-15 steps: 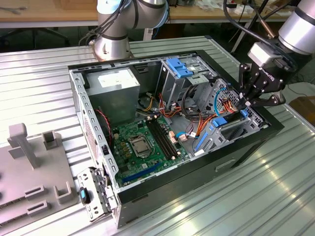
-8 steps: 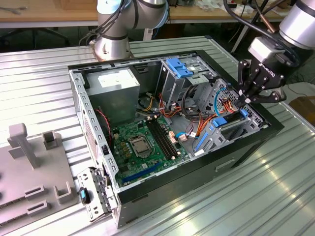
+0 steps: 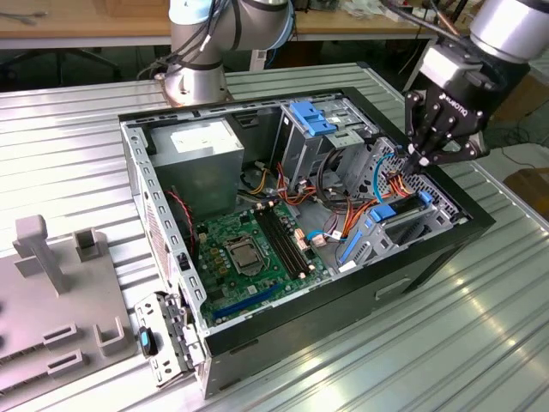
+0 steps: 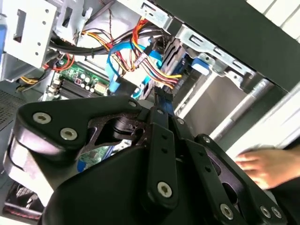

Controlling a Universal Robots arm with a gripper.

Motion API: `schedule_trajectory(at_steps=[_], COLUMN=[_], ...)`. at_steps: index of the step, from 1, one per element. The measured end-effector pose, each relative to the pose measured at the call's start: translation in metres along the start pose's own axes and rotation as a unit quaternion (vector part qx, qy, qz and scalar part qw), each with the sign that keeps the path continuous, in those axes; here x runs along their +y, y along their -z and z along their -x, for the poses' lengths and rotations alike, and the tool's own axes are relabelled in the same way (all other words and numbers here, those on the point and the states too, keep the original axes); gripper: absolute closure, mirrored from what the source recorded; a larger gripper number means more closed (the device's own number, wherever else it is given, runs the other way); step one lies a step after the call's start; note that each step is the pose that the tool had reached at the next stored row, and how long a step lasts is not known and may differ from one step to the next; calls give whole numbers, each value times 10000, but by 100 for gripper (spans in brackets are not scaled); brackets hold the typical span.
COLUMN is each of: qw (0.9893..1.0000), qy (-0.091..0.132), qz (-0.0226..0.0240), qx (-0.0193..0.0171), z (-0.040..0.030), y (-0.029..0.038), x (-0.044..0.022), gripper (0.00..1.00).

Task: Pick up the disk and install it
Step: 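Insert the second disk wire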

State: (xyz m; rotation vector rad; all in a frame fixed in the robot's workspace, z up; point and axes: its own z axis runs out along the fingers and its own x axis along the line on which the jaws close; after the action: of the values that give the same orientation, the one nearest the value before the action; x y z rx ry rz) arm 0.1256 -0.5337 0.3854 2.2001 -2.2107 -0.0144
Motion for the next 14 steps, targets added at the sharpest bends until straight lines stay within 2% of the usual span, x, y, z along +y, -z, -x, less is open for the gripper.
schedule_trajectory(at_steps=[1,3,5,6,10,14], qw=[10000,9999,9993,9991,9990,9989], qy=[0,-3,-8,-10,-10,-10], qz=[0,0,-1,-2,-2,-2], qx=[26,125,378,435,458,462], z=[9,65,190,235,316,323], y=[44,83,90,95,99,99], x=[1,2,3,3,4,4], gripper=[89,89,89,89,89,89])
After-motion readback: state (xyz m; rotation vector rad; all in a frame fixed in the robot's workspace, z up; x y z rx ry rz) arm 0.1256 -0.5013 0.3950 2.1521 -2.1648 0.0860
